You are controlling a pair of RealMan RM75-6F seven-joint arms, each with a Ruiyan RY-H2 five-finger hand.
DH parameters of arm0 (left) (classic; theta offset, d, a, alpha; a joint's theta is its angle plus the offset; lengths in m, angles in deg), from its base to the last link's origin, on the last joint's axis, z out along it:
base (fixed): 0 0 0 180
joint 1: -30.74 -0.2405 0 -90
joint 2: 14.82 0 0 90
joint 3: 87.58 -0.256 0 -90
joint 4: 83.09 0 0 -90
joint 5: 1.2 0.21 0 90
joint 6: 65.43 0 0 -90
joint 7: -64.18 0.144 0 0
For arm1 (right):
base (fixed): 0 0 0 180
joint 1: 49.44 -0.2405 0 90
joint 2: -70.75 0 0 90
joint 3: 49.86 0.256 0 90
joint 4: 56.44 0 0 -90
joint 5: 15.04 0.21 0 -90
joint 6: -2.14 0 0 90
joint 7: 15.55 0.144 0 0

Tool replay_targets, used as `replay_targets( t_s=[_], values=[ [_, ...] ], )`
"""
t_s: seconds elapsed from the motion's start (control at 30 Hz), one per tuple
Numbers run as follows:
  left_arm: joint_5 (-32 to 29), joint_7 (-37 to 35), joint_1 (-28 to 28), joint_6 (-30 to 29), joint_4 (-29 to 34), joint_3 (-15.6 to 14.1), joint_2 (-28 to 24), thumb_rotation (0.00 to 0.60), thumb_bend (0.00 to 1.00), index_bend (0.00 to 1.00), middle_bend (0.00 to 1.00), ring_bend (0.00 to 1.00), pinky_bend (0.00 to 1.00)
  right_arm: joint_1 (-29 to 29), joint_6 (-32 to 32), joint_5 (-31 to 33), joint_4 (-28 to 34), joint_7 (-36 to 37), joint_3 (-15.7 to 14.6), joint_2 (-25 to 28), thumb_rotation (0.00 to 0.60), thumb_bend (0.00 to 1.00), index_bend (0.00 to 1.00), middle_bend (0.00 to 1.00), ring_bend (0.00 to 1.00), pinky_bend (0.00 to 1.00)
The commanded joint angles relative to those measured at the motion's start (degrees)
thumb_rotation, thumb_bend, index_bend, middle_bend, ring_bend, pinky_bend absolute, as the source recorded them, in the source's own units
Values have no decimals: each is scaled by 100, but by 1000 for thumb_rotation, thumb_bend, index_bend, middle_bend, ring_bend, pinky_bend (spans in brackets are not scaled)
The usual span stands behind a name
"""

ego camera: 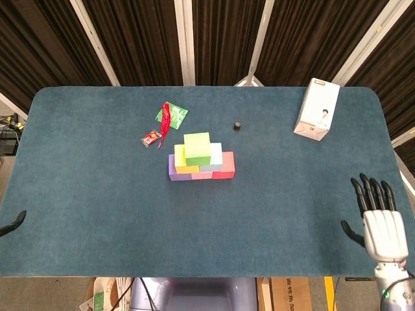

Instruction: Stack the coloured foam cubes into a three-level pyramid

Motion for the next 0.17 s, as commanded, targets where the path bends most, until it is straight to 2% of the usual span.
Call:
replay_targets(
  t_s=[0.03,0.17],
  values=[
    [-58,170,-12,86,117,-65,-53,600,298,0,0,0,0,213,29,-184,-225,43,-64,-85,600,247,11,30,0,0],
    [-71,284,1,136,159,-101,-59,600,298,0,0,0,0,303,-26,-375,-166,-37,-13,-10,600,247,11,30,0,0]
  ],
)
